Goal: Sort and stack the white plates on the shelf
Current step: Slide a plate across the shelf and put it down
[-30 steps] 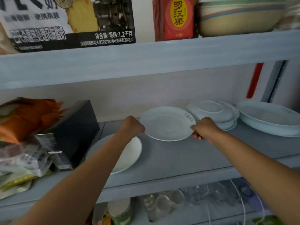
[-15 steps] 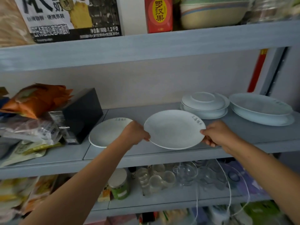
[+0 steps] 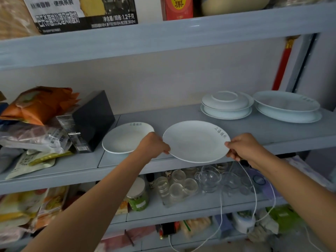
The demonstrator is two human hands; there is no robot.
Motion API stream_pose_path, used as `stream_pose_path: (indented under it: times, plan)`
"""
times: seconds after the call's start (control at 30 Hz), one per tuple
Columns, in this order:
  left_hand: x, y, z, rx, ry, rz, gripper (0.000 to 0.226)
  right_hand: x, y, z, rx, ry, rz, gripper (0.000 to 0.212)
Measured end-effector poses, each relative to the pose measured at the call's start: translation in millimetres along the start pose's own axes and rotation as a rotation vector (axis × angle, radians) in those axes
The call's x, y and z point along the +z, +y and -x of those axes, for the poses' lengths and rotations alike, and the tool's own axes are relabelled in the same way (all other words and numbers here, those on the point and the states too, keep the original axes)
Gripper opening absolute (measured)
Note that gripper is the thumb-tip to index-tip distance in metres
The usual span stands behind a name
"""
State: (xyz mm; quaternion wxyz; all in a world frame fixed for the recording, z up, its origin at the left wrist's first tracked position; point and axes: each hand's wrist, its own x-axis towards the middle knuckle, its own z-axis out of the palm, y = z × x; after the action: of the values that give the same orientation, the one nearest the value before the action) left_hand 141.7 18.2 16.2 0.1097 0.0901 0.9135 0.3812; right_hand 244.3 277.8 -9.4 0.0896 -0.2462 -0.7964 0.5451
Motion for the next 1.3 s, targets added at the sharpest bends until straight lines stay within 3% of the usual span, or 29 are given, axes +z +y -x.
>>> stream_pose_path:
  times: [0.43,0.8,1.0,1.1,1.3]
  plan:
    - [5,-7,0,-0.005,-0.057,-0.024,0.041,4,11,-4,-0.043,0.008,-0.049,0.019]
    - [1,-2,-1,0.032,-0.077,-0.143,0.027,0,12,-6,-0.049,-0.037,-0.029,0.02]
    - [-1,1,-3,0.064,0.014,-0.255,0.05,-6,13,-9,-0.08,-0.064,-0.019,0.028]
    - [-4,10,-5,0.108,0.112,-0.373,0.051,-11,10,-14,-0.101,-0.019,0.043,0.039]
    - [-4,57,-19,0.231,0.107,-0.387,0.039,-33,-11,-44,-0.159,0.125,0.203,0.044]
